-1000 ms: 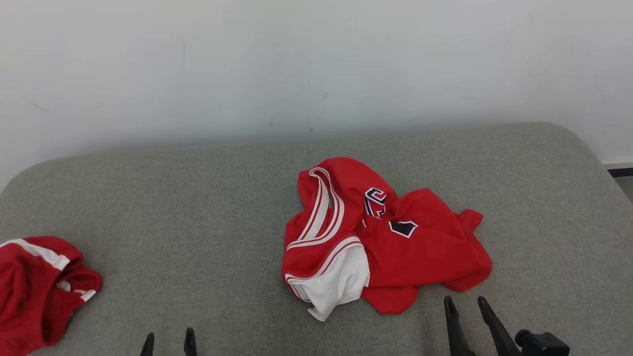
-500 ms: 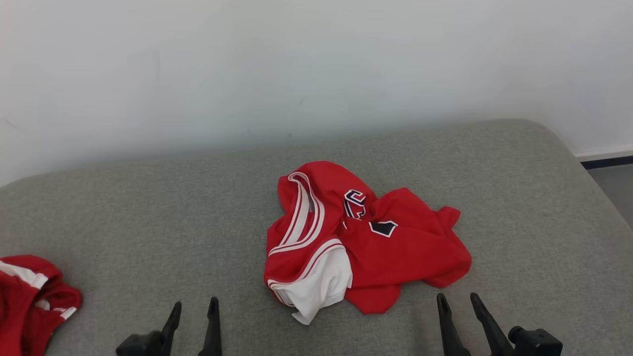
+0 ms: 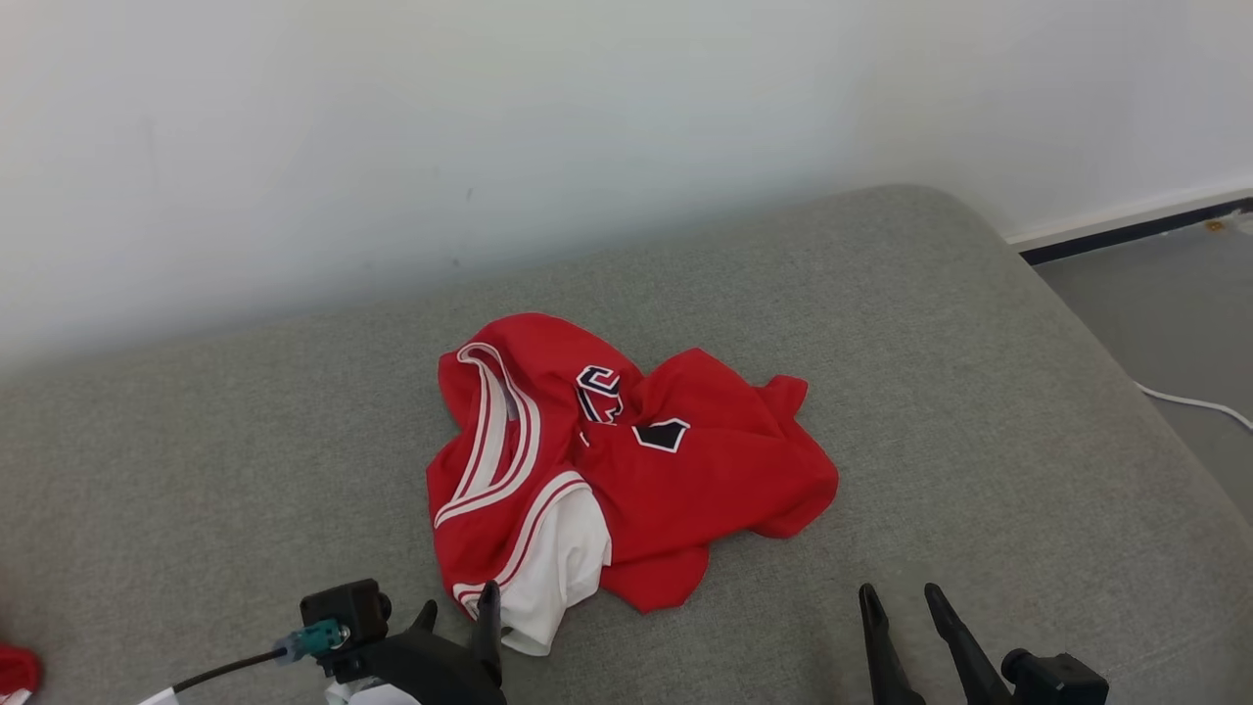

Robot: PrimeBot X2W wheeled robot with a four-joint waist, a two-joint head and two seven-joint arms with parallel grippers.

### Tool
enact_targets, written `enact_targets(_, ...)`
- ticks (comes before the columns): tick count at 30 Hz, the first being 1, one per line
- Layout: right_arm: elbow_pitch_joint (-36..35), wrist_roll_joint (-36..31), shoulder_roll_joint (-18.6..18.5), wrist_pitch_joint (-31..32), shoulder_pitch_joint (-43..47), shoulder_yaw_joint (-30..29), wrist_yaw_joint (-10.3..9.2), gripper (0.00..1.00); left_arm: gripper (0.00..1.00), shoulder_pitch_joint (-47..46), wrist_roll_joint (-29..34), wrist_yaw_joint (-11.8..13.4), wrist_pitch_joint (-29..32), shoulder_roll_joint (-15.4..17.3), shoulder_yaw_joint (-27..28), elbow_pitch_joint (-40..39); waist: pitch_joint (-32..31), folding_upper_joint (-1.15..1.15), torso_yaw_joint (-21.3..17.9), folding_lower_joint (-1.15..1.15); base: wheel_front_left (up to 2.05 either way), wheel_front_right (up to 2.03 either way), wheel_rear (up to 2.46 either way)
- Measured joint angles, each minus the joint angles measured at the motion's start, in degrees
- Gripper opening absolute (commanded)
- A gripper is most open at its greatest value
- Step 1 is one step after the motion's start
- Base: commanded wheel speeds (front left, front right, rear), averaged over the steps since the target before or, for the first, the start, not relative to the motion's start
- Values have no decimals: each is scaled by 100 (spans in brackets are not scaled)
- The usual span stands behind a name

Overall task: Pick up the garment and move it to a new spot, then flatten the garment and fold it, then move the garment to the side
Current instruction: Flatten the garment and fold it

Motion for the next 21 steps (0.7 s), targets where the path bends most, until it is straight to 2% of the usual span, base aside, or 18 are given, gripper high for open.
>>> enact_targets(5,-20,2,0,-1,-17,11,0,100,100,-101,-308,49,-51,0,-162,41,65,0,-6,0,0,0,0)
enact_targets(6,-22,8,0,-1,-21,11,0,100,34,-138,-314,51,-85,0,-197,59,70,0,12,0,0,0,0)
enact_targets(7,-23,21,0,-2,-23,14,0,100,0,-180,-326,42,-114,0,-238,76,75,0,32,0,0,0,0)
enact_targets(14,-33,46,0,-18,-12,-42,0,100,0,-346,-639,-127,-297,-1,-410,-102,100,0,253,0,0,0,0)
enact_targets(21,-68,45,-1,-11,36,-113,0,100,0,-297,-870,-244,-246,22,-430,-1234,98,0,685,0,0,0,0)
